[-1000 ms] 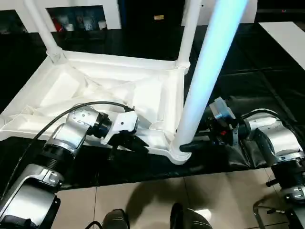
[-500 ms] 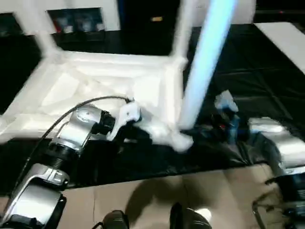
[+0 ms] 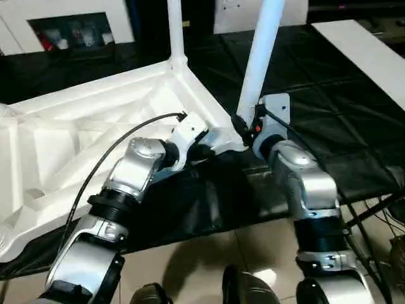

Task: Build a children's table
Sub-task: Rotate leg to tighten

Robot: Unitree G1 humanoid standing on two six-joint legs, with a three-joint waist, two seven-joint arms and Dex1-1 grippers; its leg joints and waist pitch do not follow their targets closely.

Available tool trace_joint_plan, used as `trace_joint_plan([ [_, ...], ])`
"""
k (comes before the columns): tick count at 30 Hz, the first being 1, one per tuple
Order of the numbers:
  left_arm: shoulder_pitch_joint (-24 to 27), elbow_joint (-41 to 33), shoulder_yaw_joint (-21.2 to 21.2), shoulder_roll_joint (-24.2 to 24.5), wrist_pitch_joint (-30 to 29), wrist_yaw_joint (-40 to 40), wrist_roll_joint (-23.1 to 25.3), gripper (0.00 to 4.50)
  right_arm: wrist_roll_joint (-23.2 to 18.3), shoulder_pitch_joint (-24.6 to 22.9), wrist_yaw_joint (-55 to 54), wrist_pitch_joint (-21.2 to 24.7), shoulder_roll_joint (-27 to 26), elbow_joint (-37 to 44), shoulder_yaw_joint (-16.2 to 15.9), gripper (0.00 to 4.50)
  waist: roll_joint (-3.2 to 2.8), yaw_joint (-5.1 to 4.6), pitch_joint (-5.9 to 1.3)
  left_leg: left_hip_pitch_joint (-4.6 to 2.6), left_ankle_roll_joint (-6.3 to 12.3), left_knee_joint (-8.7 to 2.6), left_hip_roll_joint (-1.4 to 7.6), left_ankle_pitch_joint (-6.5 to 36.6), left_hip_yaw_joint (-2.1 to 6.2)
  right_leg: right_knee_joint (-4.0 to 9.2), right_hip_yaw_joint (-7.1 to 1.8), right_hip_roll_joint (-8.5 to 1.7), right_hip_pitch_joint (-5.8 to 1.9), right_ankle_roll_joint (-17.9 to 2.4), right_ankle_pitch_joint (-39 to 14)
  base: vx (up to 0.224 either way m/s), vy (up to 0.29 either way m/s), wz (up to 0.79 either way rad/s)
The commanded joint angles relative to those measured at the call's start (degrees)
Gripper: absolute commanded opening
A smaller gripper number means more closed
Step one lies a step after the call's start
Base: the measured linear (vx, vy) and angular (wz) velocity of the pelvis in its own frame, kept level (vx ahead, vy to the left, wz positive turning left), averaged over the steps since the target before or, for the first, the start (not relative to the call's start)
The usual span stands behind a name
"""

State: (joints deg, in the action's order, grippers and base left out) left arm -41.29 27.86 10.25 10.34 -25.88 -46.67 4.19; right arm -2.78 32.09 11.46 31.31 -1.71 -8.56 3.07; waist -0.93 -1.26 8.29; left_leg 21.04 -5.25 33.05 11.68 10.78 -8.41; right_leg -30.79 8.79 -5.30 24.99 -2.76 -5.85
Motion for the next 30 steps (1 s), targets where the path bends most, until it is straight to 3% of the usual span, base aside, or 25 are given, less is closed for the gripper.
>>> trace_joint_plan([
  [1,-2.52,-2.49,0.26,-4.47,1.30,3.44,-2.33,0.00,-3.17,-0.72,4.43,0.51,-5.14,-0.24,-8.84,2.70,0.02,0.32,-4.59,0.31,6.16,-3.20,-0.01,7.16,-0.21,3.72,-2.60,-2.54,-4.67,-3.98,-23.45,0.000,0.000,0.00],
  [4,-1.49,-3.93,0.77,-3.45,0.99,2.27,-2.53,0.00,-3.09,-2.78,5.08,-0.90,-4.18,2.18,-8.00,3.04,-0.09,0.65,-4.77,0.34,7.61,-3.19,0.19,4.29,-0.33,2.88,-3.00,-2.56,-4.86,-7.03,-17.26,0.000,0.000,0.00],
  [6,-0.38,-4.63,1.12,-2.04,1.83,0.90,-2.39,0.00,-4.88,-4.41,7.77,-2.62,-2.15,4.13,-6.26,3.15,-0.13,0.85,-4.79,0.28,8.40,-3.20,0.27,3.88,-0.39,2.66,-3.08,-2.56,-4.99,-7.96,-15.61,0.000,0.000,0.00],
  [10,0.76,-4.96,1.67,-0.13,3.48,-1.86,-2.20,0.00,-5.73,-5.62,13.52,-5.23,2.42,5.63,-5.93,3.55,-0.11,1.20,-4.79,0.35,10.12,-3.11,0.38,3.12,-0.46,2.32,-3.22,-2.53,-5.21,-9.43,-13.43,0.000,0.000,0.00],
  [14,2.47,-4.71,2.61,3.45,7.56,-6.89,-2.04,0.00,-6.67,-7.51,24.13,-7.50,10.80,7.07,-6.05,3.93,-0.04,1.39,-4.46,0.41,10.28,-3.16,0.27,5.05,-0.48,2.82,-3.12,-2.53,-5.27,-8.32,-16.74,0.000,0.000,0.00],
  [17,3.78,-4.29,3.85,6.71,13.31,-12.54,-2.53,0.00,-7.61,-8.36,32.26,-9.44,17.44,6.02,-5.79,4.20,0.02,1.38,-4.28,0.24,9.10,-3.24,0.23,7.28,-0.53,3.48,-3.13,-2.55,-5.14,-6.50,-21.67,0.000,0.000,0.00],
  [19,4.12,-4.37,4.06,7.55,13.82,-14.12,-2.83,0.00,-8.00,-8.37,34.63,-10.12,19.08,5.51,-5.67,4.20,0.01,1.40,-4.24,0.25,8.84,-3.27,0.30,7.49,-0.52,3.46,-3.13,-2.58,-5.04,-6.49,-22.26,0.000,0.000,0.00],
  [23,5.28,-4.29,4.71,11.77,18.86,-24.38,-5.37,0.00,-10.06,-7.57,46.84,-15.27,25.78,1.61,-5.15,4.43,0.18,1.73,-4.37,0.09,9.25,-3.27,0.65,7.42,-0.53,3.22,-3.31,-2.66,-4.82,-7.43,-21.24,0.000,0.000,0.00],
  [30,5.08,-3.12,5.59,14.52,21.25,-32.23,-7.35,0.00,-13.55,-5.95,59.25,-17.24,30.31,-2.22,-6.37,4.43,0.12,3.36,-4.55,-0.11,10.66,-3.19,1.20,5.34,-0.69,2.28,-3.55,-2.70,-4.64,-10.27,-17.48,0.000,0.000,0.00],
])
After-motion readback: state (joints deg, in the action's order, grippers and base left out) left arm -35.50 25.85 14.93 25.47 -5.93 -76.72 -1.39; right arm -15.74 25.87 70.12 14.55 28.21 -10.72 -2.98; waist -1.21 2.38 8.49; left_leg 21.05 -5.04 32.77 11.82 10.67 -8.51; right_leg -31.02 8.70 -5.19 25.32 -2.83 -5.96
